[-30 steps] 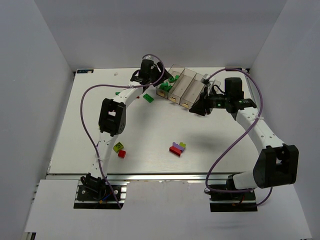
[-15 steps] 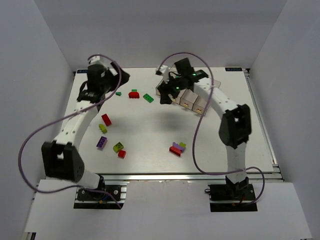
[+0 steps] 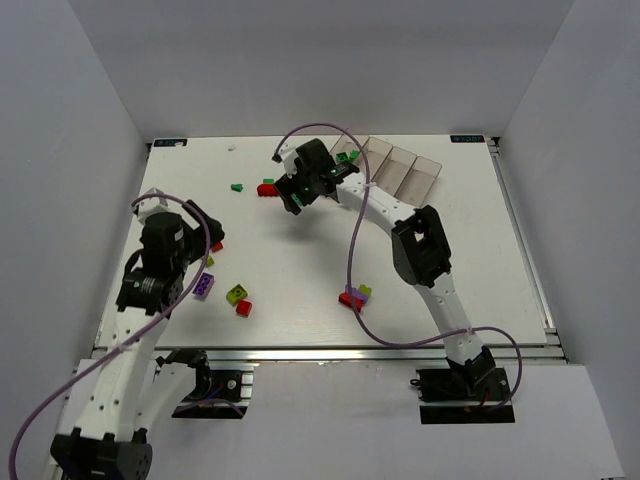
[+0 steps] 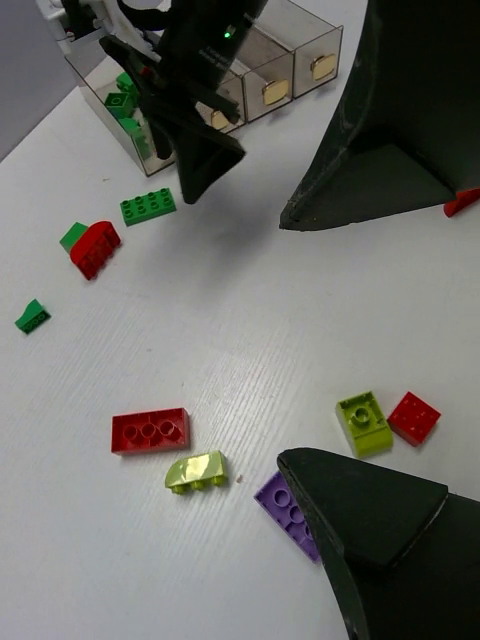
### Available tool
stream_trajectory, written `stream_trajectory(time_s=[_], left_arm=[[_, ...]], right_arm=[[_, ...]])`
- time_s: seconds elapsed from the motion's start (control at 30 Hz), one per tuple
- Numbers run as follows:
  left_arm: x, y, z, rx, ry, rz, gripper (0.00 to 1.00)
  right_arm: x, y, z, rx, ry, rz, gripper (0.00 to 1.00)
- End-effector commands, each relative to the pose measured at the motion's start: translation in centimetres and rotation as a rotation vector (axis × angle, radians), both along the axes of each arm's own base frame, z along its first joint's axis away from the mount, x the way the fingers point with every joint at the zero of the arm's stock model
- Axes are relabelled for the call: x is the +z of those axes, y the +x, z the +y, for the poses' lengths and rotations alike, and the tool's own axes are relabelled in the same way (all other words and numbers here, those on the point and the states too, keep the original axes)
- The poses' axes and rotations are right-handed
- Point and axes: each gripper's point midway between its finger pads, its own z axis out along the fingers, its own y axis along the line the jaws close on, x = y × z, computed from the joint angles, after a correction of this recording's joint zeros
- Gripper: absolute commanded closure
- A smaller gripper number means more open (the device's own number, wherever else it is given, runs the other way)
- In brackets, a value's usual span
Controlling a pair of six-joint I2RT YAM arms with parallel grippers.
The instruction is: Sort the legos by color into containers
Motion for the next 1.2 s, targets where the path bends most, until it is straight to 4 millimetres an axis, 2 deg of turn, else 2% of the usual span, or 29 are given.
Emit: stream_trajectory(time_s=[0.0, 0.07, 0.1, 0.23, 0.47, 0.57, 0.6, 0.77, 0.8, 0.87, 0.9, 0.93, 0.97, 1.0, 1.03, 1.07, 1.1, 1.13, 1.17], left_arm=[[-0.7, -2.9, 1.5, 0.079, 0.006, 0.036, 0.02], [-0.9, -3.7, 1.8, 0.089, 0.006, 0.051, 0.02], [-1.0, -4.0, 1.7, 0.091, 0.001, 0.053, 0.02], [-1.1, -4.9, 1.9, 0.099, -0.005, 0.059, 0.02], [-1.7, -4.9, 1.4, 0.079, -0.023, 0.072, 0.02], [-1.8, -4.8, 1.2, 0.076, -0.034, 0.070, 0.02], [-1.9, -4.8, 1.2, 0.078, -0.037, 0.071, 0.02], [-2.1, -4.8, 1.1, 0.077, -0.041, 0.071, 0.02], [-2.1, -4.8, 1.1, 0.076, -0.043, 0.071, 0.02], [-2.1, -4.6, 1.0, 0.075, -0.048, 0.068, 0.02], [-2.3, -4.6, 1.0, 0.073, -0.050, 0.070, 0.02], [-2.2, -4.4, 0.9, 0.071, -0.054, 0.066, 0.02], [-2.3, -4.4, 0.8, 0.069, -0.056, 0.066, 0.02], [-2.5, -4.1, 0.7, 0.064, -0.060, 0.065, 0.02], [-2.7, -4.0, 0.5, 0.060, -0.065, 0.066, 0.02], [-3.3, -3.8, 0.3, 0.054, -0.071, 0.071, 0.02], [-3.2, -3.6, 0.1, 0.047, -0.081, 0.062, 0.02], [-3.7, -3.1, -0.4, 0.032, -0.098, 0.062, 0.02], [-3.8, -2.4, -0.8, 0.016, -0.111, 0.054, 0.02]], right_arm=[[1.3, 5.0, 0.8, -0.130, 0.122, -0.112, 0.20], [0.9, 5.9, 1.0, -0.141, 0.136, -0.128, 0.21], [-0.3, 5.9, 1.3, -0.133, 0.126, -0.115, 0.21], [-2.0, 5.8, 1.6, -0.104, 0.131, -0.095, 0.21], [-3.5, 7.3, 1.5, -0.102, 0.115, -0.143, 0.21], [-5.2, 7.2, 1.1, -0.093, 0.085, -0.136, 0.24], [-5.9, 7.1, 0.9, -0.091, 0.077, -0.126, 0.26], [-6.1, 6.0, 1.4, -0.023, 0.087, -0.086, 0.45], [-5.9, 5.8, 1.4, -0.011, 0.089, -0.082, 0.52], [-5.9, 4.9, 1.4, 0.023, 0.089, -0.055, 0.59], [-5.7, 4.5, 1.5, 0.042, 0.088, -0.047, 0.67], [-5.3, 3.7, 1.8, 0.082, 0.104, -0.029, 0.72], [-3.8, 3.2, 2.0, 0.117, 0.117, -0.034, 0.74], [-1.9, 1.2, 2.5, 0.239, 0.153, -0.014, 0.85], [0.7, 0.1, 2.7, 0.310, 0.193, -0.034, 1.00], [4.3, -1.1, 2.2, 0.328, 0.236, -0.073, 1.00], [8.2, -1.4, 2.3, 0.348, 0.299, -0.138, 1.00], [10.6, -2.0, 1.5, 0.350, 0.346, -0.153, 1.00], [12.7, -1.0, 0.2, 0.275, 0.377, -0.159, 1.00]])
